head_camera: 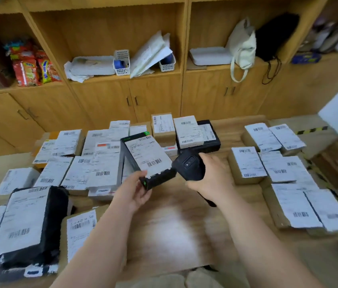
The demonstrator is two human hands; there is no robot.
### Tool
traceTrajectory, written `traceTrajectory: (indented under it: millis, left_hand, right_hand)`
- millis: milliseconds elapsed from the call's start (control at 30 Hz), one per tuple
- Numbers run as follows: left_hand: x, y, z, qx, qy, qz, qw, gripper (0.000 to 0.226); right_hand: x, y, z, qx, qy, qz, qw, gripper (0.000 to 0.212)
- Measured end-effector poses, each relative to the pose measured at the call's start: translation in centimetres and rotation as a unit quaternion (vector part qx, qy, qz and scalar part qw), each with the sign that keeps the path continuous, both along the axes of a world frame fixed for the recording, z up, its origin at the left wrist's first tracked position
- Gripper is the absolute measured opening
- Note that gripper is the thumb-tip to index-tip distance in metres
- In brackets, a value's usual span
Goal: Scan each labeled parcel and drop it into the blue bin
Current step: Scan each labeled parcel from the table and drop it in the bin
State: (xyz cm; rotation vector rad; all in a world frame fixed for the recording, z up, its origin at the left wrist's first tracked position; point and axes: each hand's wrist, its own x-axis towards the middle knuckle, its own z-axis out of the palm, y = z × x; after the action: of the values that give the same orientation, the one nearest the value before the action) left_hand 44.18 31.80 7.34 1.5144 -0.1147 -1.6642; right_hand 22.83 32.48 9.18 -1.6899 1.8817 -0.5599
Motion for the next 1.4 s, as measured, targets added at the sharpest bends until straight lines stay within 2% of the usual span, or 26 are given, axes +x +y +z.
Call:
traceTrajectory:
  millis: [133,233,367,500,600,700,800,1200,1400]
  left_hand:
    - [-0.4,-0.1,-0.7,0.032,0.028,-0.113,0.993,0.008]
    - [-2.3,1.0,-2.0,0.038,0.023,-0.203,0.978,0.009]
    - [-6.4,4.2,-3.3,0.057,0.013,-0.329,0.942,0.007]
    - [-12.0,8.0,-3.3,0.067,0.042,-0.431,0.899,0.009]
    - [-16.8,11.6,-2.6,0.052,0.058,-0.519,0.851,0.005]
    - [-21.9,15.7,-1.6,0.033,0.068,-0.596,0.800,0.009]
    - [-27.0,21.4,-0.5,0.025,0.058,-0.650,0.757,0.003]
    - [-45.5,52.4,1.0,0.037,0.041,-0.807,0.588,0.003]
    - [-51.1,65.9,1.3,0.037,0.034,-0.863,0.502,0.003]
  right_hand:
    - [-0.7,4.9,-1.5,-0.016,-0.021,-0.139,0.990,0.064]
    - [-1.3,10.2,-3.1,0.010,-0.027,-0.233,0.972,0.062]
    - [-2.7,17.5,-3.2,0.031,-0.010,-0.355,0.934,0.060]
    - [-4.4,24.7,-2.5,0.031,0.012,-0.464,0.885,0.066]
    - [-6.0,30.2,-1.9,0.025,0.009,-0.535,0.844,0.075]
    - [-8.0,35.9,-1.3,0.013,0.010,-0.608,0.794,0.070]
    - [-10.1,42.4,-0.7,-0.001,0.002,-0.668,0.744,0.066]
    - [-18.7,73.1,3.0,-0.021,0.019,-0.820,0.571,0.068]
    - [-20.9,84.0,2.5,-0.025,0.006,-0.870,0.492,0.070]
